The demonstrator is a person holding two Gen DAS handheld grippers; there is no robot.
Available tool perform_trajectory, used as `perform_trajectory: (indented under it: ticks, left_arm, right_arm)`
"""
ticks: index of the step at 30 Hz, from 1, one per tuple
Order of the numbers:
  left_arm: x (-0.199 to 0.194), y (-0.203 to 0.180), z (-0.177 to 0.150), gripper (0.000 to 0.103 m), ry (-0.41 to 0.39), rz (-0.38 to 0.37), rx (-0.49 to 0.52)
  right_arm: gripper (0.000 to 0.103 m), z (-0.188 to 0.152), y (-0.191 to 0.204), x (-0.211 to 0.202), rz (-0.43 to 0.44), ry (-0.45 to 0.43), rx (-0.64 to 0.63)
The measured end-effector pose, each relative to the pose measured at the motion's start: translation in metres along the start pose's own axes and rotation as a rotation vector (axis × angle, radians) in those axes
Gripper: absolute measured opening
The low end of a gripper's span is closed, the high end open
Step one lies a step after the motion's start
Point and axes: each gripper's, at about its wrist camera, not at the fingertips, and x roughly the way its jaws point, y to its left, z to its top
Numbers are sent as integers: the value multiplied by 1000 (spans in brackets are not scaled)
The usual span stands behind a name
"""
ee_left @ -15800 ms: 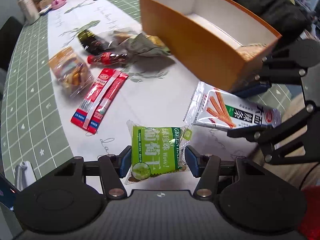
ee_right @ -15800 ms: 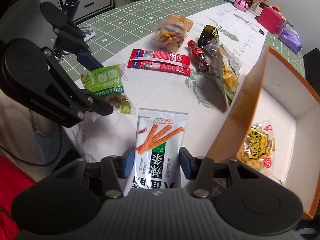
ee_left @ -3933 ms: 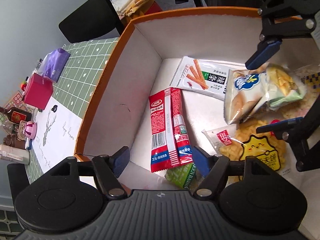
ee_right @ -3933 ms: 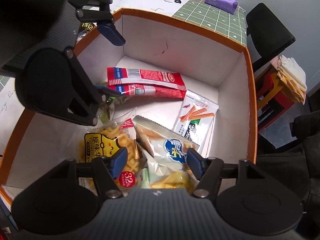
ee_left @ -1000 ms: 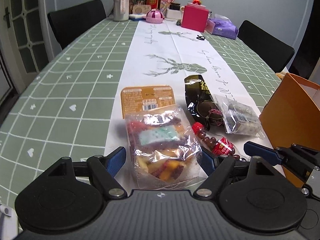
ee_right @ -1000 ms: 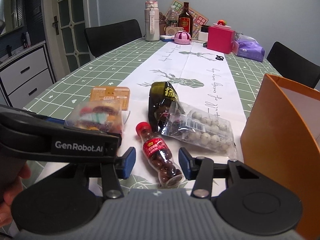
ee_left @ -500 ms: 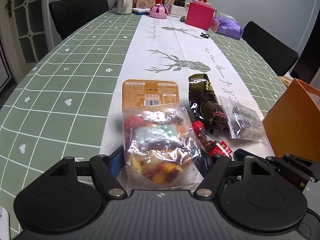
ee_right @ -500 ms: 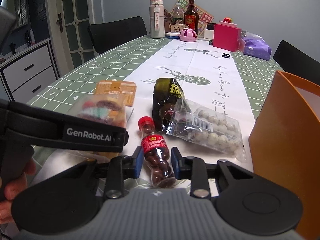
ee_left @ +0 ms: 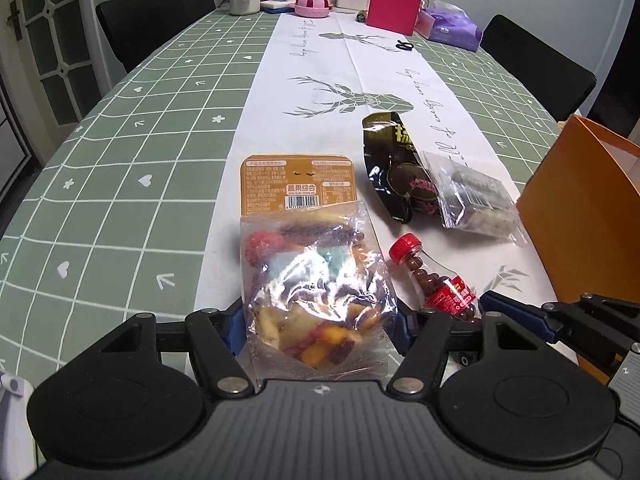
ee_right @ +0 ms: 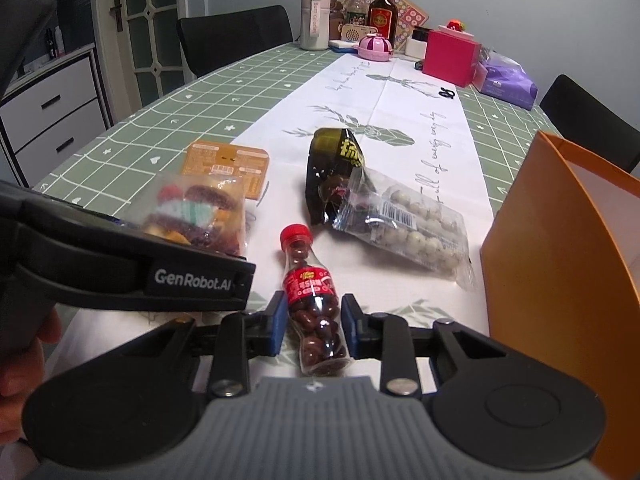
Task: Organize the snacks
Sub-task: 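Close the left tool on the fruit bag while the right tool grips the candy bottle, then lift the fruit bag and candy bottle and carry them over the box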
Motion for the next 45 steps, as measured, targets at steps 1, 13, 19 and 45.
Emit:
perform_trajectory:
  ticks: [1, 13, 19, 45]
  left_arm:
    - [-2, 0, -2, 75, 1, 1, 2]
    - [-25, -2, -23, 73, 71, -17, 14]
    - [-40, -9, -36, 73, 117, -9, 103]
    - [-122, -76, -24, 73, 204, -32, 516]
  right_arm:
    - [27, -1, -1, -2, -1, 7, 1]
    - [26, -15, 0, -30, 47, 143, -70]
    - [26, -21, 5, -53, 88, 202, -156]
    - [24, -16, 0, -185, 39, 213, -592]
